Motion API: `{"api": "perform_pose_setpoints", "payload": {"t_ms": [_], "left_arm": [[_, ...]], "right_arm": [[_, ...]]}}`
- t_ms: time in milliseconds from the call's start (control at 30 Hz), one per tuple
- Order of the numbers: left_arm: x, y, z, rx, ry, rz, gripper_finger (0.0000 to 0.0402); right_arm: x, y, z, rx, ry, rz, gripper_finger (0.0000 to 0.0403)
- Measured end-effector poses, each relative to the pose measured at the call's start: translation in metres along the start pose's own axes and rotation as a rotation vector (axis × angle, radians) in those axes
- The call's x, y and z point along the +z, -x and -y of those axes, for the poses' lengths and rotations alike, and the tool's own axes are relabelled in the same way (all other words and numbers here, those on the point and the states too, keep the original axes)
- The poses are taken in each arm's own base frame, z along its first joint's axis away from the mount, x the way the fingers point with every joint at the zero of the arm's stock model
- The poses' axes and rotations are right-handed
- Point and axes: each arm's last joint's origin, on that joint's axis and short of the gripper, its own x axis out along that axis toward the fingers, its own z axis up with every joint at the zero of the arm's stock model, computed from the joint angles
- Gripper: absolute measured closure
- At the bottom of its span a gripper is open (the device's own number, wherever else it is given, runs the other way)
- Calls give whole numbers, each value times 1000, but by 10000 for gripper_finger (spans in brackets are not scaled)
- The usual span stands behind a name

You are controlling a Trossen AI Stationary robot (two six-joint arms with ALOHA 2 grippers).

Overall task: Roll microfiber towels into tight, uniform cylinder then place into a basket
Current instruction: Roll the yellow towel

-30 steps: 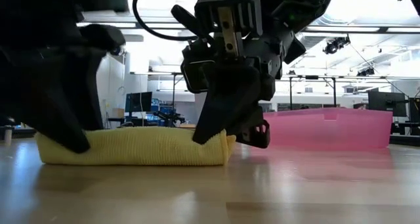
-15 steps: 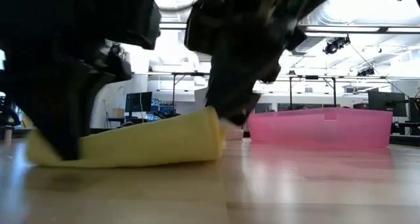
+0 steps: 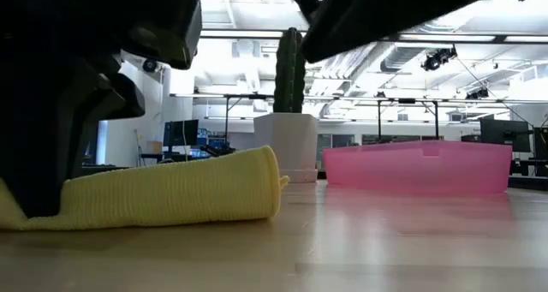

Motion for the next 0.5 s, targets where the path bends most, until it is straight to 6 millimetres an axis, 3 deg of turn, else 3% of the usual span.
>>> {"api": "perform_pose_setpoints", "payload": {"t_ms": [200,500], "left_arm": [[11,-1,-8,-19,37,11,396],[23,-4,-21,-30,51,33,396]], "right_arm": [[-7,-14,-23,-212,126,-45,300],[-14,-33,-18,-241,150,-47,270]]}}
